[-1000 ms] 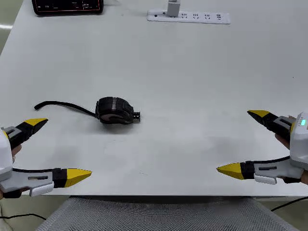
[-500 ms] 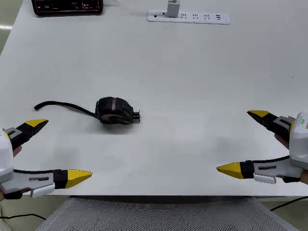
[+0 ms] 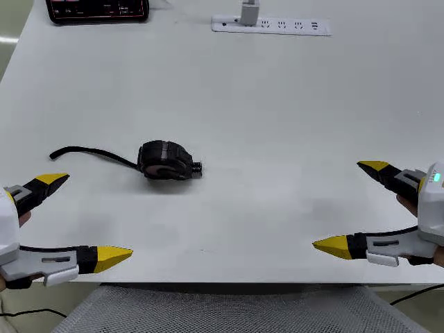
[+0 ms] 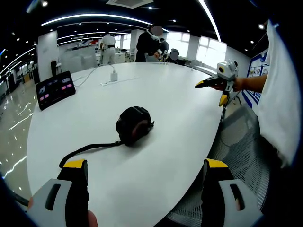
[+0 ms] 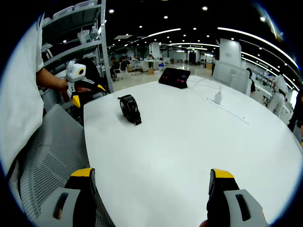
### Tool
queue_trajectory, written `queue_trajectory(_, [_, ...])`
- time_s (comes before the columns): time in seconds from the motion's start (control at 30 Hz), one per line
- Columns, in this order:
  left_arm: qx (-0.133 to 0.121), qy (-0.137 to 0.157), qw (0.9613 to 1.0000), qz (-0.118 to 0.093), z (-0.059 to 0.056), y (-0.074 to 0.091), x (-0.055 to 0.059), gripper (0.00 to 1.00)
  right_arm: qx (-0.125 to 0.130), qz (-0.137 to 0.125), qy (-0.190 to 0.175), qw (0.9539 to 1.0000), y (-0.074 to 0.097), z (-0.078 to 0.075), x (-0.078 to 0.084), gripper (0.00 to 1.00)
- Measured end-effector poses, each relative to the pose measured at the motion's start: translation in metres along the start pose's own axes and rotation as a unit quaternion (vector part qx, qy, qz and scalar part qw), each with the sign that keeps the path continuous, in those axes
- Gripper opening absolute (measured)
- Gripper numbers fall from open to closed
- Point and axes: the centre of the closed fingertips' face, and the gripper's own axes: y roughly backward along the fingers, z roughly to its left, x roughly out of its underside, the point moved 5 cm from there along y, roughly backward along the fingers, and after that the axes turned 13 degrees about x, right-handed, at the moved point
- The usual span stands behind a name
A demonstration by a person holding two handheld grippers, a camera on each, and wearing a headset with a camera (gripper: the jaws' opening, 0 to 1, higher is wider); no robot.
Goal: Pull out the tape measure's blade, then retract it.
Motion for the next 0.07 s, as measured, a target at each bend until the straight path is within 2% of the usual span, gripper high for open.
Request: queue_trajectory(0.07, [-0.001, 0.0, 1.0, -0.001, 0.0003, -0.0003, -0.0003, 0.99, -0.001, 0.0, 0.001, 1.0, -0.0002, 0.0005, 0.0, 0.99])
